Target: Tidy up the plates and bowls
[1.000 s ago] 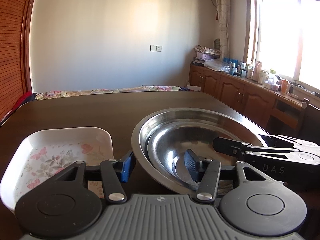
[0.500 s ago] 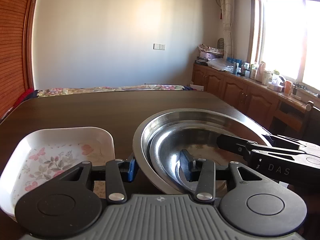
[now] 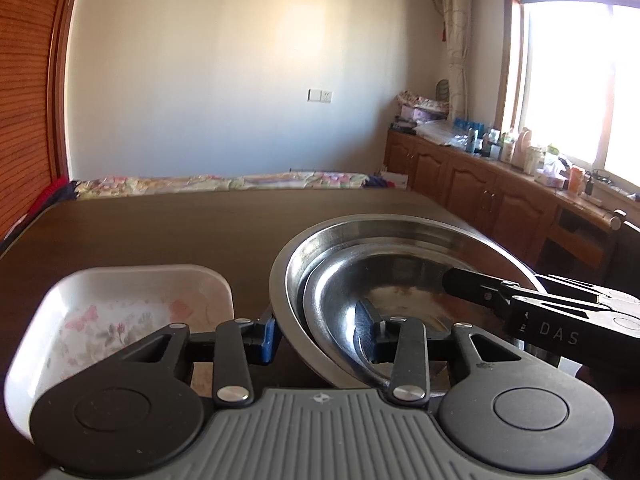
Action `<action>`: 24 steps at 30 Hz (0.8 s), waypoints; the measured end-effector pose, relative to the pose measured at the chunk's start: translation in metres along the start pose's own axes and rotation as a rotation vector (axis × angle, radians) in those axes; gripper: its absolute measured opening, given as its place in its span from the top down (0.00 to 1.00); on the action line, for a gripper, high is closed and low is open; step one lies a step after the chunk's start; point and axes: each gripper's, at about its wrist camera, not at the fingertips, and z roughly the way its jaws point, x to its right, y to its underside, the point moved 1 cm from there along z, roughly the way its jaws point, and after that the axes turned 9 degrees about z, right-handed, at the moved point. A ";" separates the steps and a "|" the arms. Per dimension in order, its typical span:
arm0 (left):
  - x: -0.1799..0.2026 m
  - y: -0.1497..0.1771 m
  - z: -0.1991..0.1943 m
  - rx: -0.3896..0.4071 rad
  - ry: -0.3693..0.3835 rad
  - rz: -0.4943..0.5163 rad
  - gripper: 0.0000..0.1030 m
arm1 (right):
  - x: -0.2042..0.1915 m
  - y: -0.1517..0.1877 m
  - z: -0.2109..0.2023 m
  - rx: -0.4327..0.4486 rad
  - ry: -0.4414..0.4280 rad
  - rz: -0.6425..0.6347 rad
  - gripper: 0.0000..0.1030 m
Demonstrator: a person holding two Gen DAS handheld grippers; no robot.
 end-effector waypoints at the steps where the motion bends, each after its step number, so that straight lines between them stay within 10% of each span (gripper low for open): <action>1: -0.001 -0.004 -0.002 0.005 0.008 0.001 0.60 | -0.002 -0.004 0.000 0.003 0.003 -0.004 0.64; 24: -0.057 -0.065 -0.059 0.094 -0.060 0.025 0.60 | -0.060 -0.048 0.012 0.024 -0.090 -0.070 0.64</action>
